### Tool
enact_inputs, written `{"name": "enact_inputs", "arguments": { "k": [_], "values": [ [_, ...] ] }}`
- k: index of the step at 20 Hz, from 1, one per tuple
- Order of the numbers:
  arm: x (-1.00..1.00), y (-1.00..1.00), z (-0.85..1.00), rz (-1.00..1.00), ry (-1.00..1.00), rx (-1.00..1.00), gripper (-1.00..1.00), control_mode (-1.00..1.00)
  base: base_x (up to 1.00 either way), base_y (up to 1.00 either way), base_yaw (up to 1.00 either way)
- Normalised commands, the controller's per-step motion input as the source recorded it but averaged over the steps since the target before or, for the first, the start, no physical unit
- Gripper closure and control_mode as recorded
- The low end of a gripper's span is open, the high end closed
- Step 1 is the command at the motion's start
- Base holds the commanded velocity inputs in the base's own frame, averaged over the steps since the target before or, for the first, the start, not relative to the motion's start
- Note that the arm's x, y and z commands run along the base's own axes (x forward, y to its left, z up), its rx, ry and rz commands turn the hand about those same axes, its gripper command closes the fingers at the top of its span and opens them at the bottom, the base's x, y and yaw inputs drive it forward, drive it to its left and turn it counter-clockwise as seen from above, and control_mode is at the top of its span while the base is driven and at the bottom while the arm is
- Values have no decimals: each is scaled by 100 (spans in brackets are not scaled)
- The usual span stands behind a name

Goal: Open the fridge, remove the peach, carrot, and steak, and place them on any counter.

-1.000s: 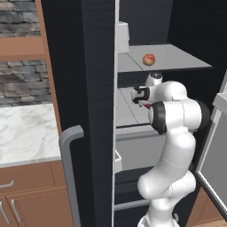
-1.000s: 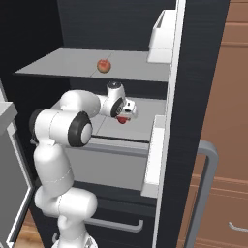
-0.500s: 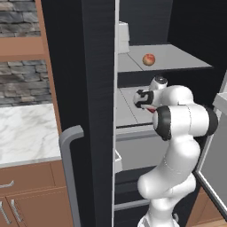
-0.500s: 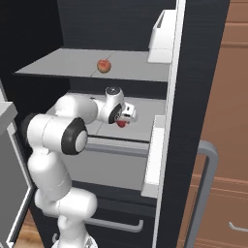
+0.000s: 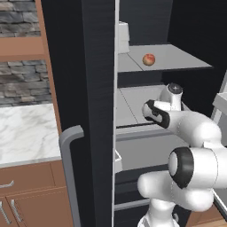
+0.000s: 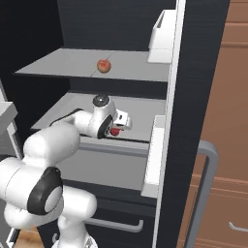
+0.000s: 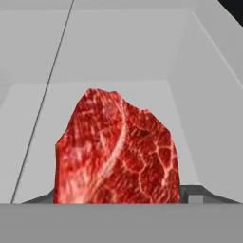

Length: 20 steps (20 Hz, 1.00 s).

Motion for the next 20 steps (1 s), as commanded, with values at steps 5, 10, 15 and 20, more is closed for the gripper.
{"name": "enact_inputs", "arguments": {
  "k": [5, 10, 15, 20],
  "values": [
    [-93, 25, 100, 8, 50, 0, 100, -100, 0, 0, 0],
    [-81, 34, 100, 11, 37, 0, 100, -100, 0, 0, 0],
    [-89, 18, 80, 9, 12, 0, 100, -100, 0, 0, 0],
    [-83, 20, 21, 17, 2, 0, 100, -100, 0, 0, 0]
  ]
}}
